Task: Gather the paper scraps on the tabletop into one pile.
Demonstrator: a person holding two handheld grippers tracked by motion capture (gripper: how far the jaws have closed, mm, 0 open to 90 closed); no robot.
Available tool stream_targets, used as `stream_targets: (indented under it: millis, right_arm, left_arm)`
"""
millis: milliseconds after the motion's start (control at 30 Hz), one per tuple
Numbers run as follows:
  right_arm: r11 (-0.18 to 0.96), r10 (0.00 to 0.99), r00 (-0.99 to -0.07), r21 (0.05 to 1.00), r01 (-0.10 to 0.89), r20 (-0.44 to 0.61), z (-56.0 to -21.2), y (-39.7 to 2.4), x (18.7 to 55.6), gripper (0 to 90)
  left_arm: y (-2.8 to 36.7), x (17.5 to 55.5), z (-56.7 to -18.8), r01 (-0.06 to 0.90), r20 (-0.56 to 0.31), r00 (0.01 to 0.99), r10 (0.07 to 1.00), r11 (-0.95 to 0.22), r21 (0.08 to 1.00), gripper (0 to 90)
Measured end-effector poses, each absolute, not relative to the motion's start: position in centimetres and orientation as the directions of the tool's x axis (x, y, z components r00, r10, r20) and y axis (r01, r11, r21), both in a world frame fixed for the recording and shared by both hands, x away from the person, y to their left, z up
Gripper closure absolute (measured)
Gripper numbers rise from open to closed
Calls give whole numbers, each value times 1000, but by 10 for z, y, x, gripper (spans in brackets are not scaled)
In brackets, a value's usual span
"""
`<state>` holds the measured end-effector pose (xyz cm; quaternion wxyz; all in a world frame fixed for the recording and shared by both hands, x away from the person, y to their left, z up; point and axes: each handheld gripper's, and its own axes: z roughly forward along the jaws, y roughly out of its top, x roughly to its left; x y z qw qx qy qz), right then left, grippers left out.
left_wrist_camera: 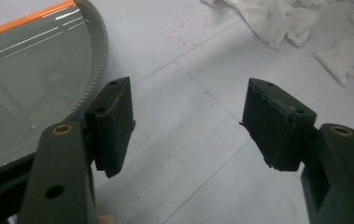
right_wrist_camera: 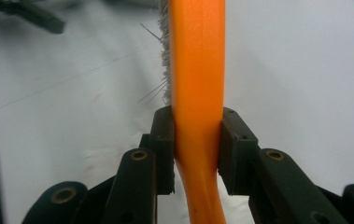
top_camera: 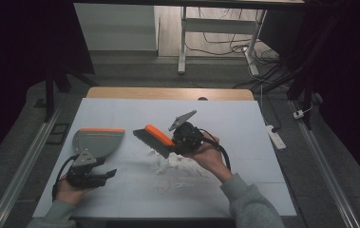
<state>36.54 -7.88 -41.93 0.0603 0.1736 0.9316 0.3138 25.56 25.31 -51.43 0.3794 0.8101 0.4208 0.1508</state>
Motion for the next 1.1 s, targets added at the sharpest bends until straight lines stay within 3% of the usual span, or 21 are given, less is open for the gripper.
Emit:
stream_targets:
  millis: [467, 667, 833, 933, 1100]
  right_arm:
    - [888, 196, -974, 402, 225, 112, -452, -59, 294, 697]
    - [917, 200, -980, 349, 194, 19, -460, -44, 298, 697]
    - [902, 252, -968, 357, 241, 14, -462, -46, 324, 697]
    - [889, 302, -952, 373, 265, -43, -459, -49, 337, 697]
    - [836, 338, -941, 462, 295, -12, -441, -62, 344, 697]
  left_arm:
    - [258, 255, -513, 570, -79, 585, 807, -340, 747, 343]
    - [258, 255, -514, 571, -79, 585, 807, -340, 747, 344]
    - [259, 256, -515, 575, -83, 582, 809, -337, 746, 344]
    - [259, 256, -515, 575, -81, 584, 808, -340, 744, 344]
    - [260, 256, -515, 577, -85, 581, 809, -336, 744, 344]
